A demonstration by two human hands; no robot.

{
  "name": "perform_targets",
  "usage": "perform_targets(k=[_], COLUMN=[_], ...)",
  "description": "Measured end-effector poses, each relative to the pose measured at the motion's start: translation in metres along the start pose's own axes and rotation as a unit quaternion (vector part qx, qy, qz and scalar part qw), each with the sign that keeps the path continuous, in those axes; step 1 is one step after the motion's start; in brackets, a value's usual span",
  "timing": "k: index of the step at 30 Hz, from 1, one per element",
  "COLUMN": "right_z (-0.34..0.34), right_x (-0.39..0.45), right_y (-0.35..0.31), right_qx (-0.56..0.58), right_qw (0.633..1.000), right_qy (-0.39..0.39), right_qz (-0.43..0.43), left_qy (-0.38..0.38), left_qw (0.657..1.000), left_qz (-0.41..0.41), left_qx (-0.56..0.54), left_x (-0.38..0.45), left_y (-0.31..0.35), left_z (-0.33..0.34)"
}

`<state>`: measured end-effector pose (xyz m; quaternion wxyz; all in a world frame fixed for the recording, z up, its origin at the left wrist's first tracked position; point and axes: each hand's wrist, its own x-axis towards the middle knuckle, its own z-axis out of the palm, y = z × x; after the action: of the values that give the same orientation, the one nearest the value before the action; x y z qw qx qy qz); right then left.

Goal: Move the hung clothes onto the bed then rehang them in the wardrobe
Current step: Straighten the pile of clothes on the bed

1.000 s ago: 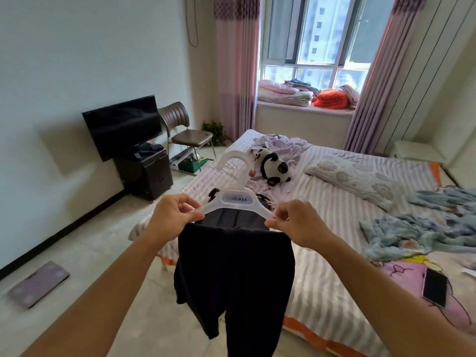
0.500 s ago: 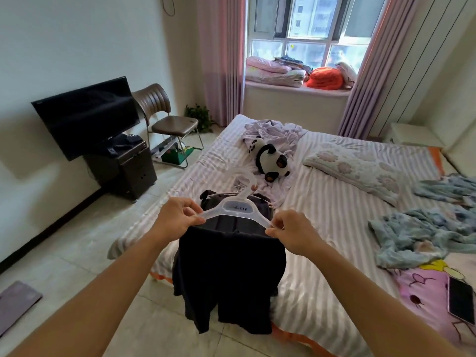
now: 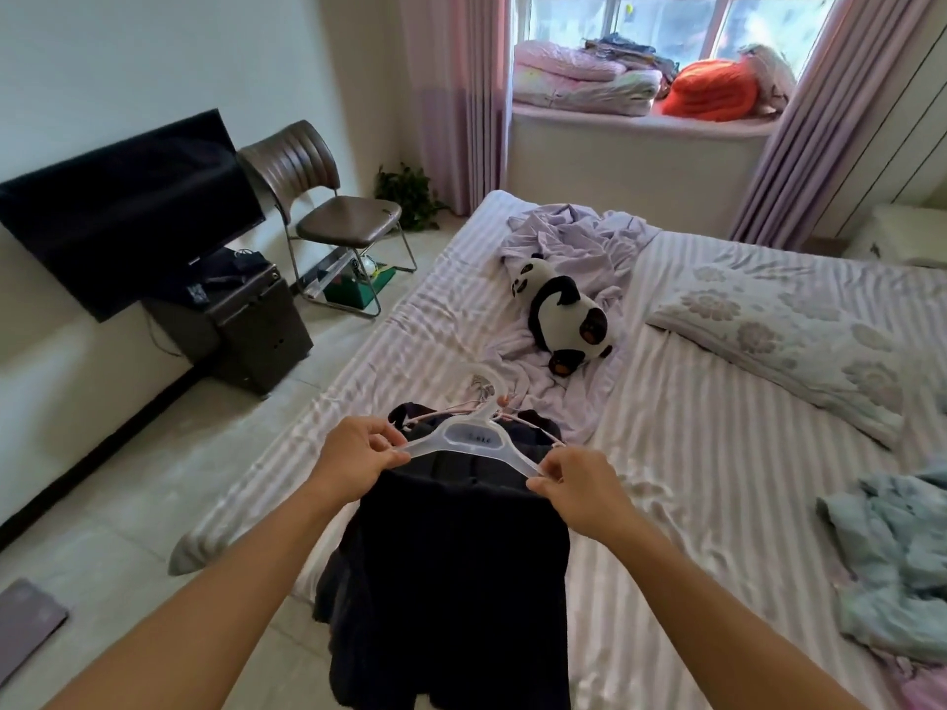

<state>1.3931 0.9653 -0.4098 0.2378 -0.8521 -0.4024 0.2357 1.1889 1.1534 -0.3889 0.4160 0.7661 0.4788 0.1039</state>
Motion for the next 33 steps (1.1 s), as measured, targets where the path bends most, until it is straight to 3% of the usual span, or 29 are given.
perform_targets(k=[10, 17, 21, 25, 33], right_z=[0.022, 0.076, 0.118, 0.151, 0.207], right_x=[0.171, 0.281, 0.332, 0.373, 0.405], right_y=[0.051, 0.091, 0.118, 0.146, 0.190], right_qx=[0.033, 0.036, 0.026, 0.004, -0.039], right_qw=[0.998, 0.995, 0.994, 0.992, 0.992], right_qy=[-0.034, -0.049, -0.050, -0.068, -0.060], right_qz=[0.048, 0.076, 0.097, 0.105, 0.105], left_qy=[0.004, 0.013, -0.032, -0.120, -0.163], left_qw=[0.999, 0.994, 0.982, 0.939, 0.910], left_qz=[-0.049, -0.069, -0.047, -0.017, -0.043], left_qx=[0.006, 0.090, 0.180, 0.321, 0.378], left_x=[0.182, 0.287, 0.326, 0.339, 0.367], left_y=[-0.006, -0.049, -0.078, -0.098, -0.147], left_z=[0.066, 0.126, 0.160, 0.198, 0.248])
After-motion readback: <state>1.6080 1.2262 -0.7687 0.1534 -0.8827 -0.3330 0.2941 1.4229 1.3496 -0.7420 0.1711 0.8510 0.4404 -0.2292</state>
